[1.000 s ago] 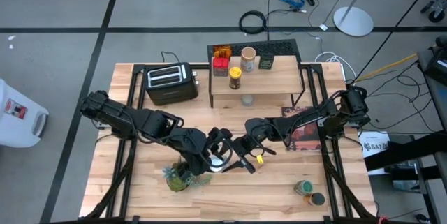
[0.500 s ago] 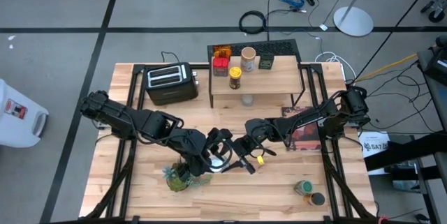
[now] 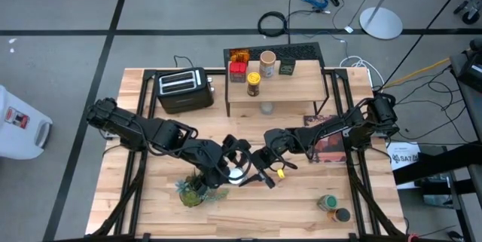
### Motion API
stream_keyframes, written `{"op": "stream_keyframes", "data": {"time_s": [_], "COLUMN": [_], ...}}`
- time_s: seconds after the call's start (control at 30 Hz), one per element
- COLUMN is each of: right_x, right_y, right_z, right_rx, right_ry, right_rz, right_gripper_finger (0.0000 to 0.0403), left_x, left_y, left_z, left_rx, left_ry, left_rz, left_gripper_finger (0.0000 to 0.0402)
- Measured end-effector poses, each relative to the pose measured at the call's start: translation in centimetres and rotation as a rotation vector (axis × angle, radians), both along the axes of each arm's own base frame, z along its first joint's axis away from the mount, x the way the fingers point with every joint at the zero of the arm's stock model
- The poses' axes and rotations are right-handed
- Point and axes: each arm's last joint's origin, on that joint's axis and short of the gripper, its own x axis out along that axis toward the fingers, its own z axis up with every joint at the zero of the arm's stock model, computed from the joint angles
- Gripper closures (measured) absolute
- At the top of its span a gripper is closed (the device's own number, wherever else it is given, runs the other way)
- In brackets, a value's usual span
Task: Shelf spices
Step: Put the white seasoning bottle on the shelf
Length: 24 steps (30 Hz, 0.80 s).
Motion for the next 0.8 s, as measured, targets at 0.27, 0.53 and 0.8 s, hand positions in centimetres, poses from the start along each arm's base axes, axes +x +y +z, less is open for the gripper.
{"op": "stream_keyframes", "data": {"time_s": [0.27,0.53,0.8], "right_x": [0.0,0.1,0.2], "right_y": [0.0,0.0,-0.1], "right_z": [0.0,0.2,0.2], "right_rx": [-0.019,-0.013,-0.020], "right_ry": [-0.010,-0.032,-0.041], "right_rz": [-0.032,-0.038,-0.082], "right_gripper_finger": [0.0217,0.0218,0.0218], "left_x": [-0.3,-1.4,-3.3], "left_y": [0.2,0.8,1.7], "left_z": [-0.2,1.3,3.4], "left_rx": [0.044,0.030,-0.032], "left_ry": [0.022,-0.012,-0.070], "left_rz": [0.050,0.114,0.243], "left_gripper_finger": [0.0130,0.0130,0.0130]}}
